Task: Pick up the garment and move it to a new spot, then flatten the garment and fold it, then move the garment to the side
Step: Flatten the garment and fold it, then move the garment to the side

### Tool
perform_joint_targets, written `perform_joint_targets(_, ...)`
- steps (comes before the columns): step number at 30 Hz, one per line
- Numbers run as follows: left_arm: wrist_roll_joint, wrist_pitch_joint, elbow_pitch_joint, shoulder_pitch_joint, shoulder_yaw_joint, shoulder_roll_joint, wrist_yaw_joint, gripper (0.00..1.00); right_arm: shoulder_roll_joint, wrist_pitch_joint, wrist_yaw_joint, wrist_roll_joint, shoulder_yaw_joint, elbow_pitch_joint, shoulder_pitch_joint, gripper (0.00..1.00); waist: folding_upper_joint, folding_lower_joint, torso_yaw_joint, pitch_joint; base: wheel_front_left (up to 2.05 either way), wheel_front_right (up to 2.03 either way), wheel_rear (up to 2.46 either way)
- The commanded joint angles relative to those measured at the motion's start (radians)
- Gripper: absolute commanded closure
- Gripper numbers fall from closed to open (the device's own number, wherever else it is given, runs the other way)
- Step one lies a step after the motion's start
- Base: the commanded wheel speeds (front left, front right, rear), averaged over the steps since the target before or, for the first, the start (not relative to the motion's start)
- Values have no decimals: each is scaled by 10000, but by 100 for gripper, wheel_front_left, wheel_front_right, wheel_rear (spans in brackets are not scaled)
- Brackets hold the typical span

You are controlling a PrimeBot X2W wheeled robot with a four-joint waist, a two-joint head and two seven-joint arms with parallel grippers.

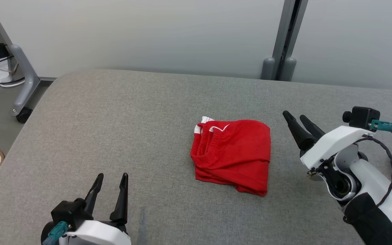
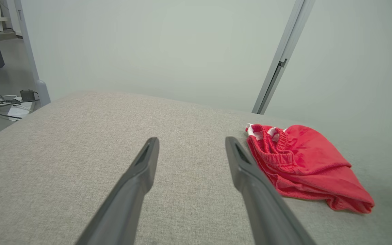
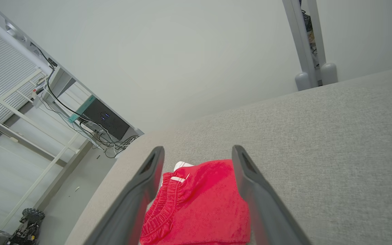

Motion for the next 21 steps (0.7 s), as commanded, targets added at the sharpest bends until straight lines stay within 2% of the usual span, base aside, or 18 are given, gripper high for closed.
perform_joint_targets(1, 69, -10, -46, 37, -1, 35, -7, 0, -104, -248, 5, -219, 102, 97, 142, 0, -1, 0, -78, -19, 0, 0, 0)
perform_joint_targets(5, 74, -10, -62, 23, -29, 31, -40, 0, -96, -477, 5, -469, 215, 522, 140, 0, -1, 0, -87, 6, 0, 0, 0)
perform_joint_targets(9, 87, -10, -8, 51, -42, 27, -63, 0, 94, -72, 5, -501, 236, 1325, -48, 0, -1, 0, 30, 30, 0, 0, 0)
perform_joint_targets(15, 27, -10, 105, -82, -57, 48, -92, 0, 600, 1433, 5, -198, 347, 2541, -567, 0, -1, 0, 313, 155, 0, 0, 0)
perform_joint_targets(21, -16, -10, 191, -234, -146, 9, -89, 0, 797, 3028, 5, 290, 199, 3708, -1101, 0, -1, 0, 704, 366, 0, 0, 0)
